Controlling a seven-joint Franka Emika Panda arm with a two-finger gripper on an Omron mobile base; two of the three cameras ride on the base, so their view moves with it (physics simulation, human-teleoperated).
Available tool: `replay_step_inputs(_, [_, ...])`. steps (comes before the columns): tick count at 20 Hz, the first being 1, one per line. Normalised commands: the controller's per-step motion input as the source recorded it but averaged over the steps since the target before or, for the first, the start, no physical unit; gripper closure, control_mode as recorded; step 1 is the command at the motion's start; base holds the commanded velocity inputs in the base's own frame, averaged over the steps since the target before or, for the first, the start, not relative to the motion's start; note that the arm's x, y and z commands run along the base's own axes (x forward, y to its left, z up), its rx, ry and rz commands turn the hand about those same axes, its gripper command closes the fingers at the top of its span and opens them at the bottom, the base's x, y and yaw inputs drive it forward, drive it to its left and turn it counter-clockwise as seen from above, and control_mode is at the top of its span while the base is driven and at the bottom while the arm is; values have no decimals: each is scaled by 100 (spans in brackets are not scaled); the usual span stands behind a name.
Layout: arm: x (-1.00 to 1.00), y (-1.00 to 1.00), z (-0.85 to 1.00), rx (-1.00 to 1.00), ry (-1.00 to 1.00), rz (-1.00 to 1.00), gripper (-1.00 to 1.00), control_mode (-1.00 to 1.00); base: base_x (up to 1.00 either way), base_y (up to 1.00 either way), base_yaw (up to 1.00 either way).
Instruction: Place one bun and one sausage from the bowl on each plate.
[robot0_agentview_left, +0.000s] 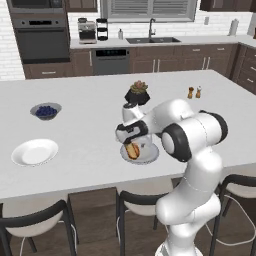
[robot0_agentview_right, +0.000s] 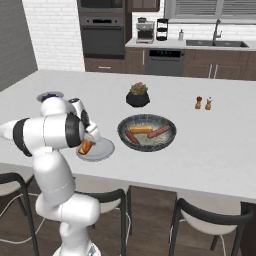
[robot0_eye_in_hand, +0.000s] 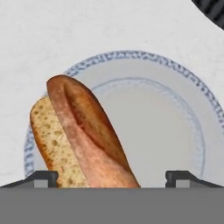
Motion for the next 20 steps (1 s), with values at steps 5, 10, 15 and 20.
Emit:
replay_step_inputs(5, [-22, -4, 50, 1, -3, 0, -100, -100, 0, 0, 0])
replay_step_inputs(10, [-22, -47, 79, 6, -2, 0, -100, -100, 0, 0, 0])
replay_step_inputs(15, [-2, -100, 64, 23, -6, 24, -100, -100, 0, 0, 0])
replay_step_inputs(20, [0, -100, 40, 22, 0, 38, -100, -100, 0, 0, 0])
